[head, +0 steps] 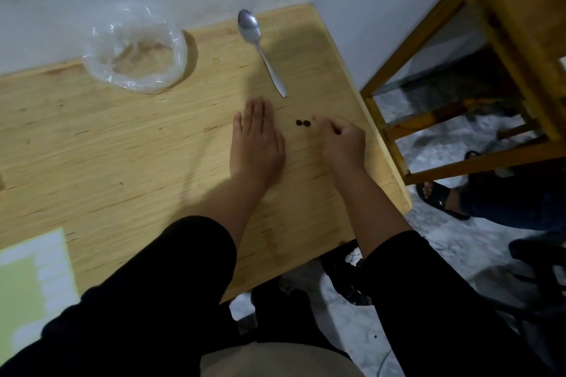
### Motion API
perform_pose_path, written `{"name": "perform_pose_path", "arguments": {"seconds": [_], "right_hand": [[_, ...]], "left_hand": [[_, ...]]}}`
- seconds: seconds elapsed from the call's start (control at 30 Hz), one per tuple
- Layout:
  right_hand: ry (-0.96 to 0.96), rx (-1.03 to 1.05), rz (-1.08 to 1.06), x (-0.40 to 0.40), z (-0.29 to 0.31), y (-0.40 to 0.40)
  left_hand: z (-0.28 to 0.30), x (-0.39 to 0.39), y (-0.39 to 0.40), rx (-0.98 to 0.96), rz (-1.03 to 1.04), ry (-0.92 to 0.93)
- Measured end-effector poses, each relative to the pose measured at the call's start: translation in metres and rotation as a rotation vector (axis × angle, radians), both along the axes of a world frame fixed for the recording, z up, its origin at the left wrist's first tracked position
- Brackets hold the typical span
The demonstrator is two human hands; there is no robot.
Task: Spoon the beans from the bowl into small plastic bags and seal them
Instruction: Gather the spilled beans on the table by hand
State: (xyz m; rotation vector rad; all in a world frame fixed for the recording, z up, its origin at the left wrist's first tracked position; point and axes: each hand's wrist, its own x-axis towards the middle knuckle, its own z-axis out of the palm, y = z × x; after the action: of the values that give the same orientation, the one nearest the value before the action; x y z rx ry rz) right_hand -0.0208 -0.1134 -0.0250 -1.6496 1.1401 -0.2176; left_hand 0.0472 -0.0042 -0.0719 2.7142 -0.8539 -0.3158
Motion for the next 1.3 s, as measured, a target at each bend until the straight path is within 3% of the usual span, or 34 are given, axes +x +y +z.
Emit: {"name": "perform_pose_path", "arguments": {"seconds": [0.1, 0.43, 0.5, 0.63, 0.7, 0.77, 0.87, 0.93, 1.3], "right_hand": [[0.052, -0.174, 0.161, 0.004, -0.006, -0.011], [0.055, -0.397, 0.375, 0.01, -0.019, -0.014], [0.011, -0.206, 0.281, 0.008, -0.013, -0.015], [-0.31, 0.599, -0.137, 0.0, 0.001, -0.016], [-0.361, 0.719, -0.195, -0.004, 0.002, -0.016], [-0.268, 0.576, -0.085, -0.005, 0.004, -0.016], [-0.024, 0.121, 0.185, -0.001, -0.003, -0.018], [0.016, -0.07, 0.268, 0.003, -0.007, -0.018], [0.031, -0.443, 0.383, 0.013, -0.025, -0.009]], "left_hand": [[-0.001, 0.0, 0.0, -0.013, 0.022, -0.009], [-0.002, -0.002, 0.0, -0.011, 0.045, -0.032], [-0.003, -0.002, 0.0, -0.004, 0.035, -0.035], [-0.003, -0.003, 0.0, -0.002, 0.031, -0.036], [-0.003, -0.003, 0.0, 0.005, 0.029, -0.038], [-0.003, -0.004, 0.0, 0.009, 0.025, -0.038], [-0.003, -0.004, 0.0, 0.008, 0.021, -0.043], [-0.004, -0.005, 0.0, 0.006, 0.019, -0.048], [-0.004, -0.003, 0.0, -0.008, 0.03, -0.049]]}}
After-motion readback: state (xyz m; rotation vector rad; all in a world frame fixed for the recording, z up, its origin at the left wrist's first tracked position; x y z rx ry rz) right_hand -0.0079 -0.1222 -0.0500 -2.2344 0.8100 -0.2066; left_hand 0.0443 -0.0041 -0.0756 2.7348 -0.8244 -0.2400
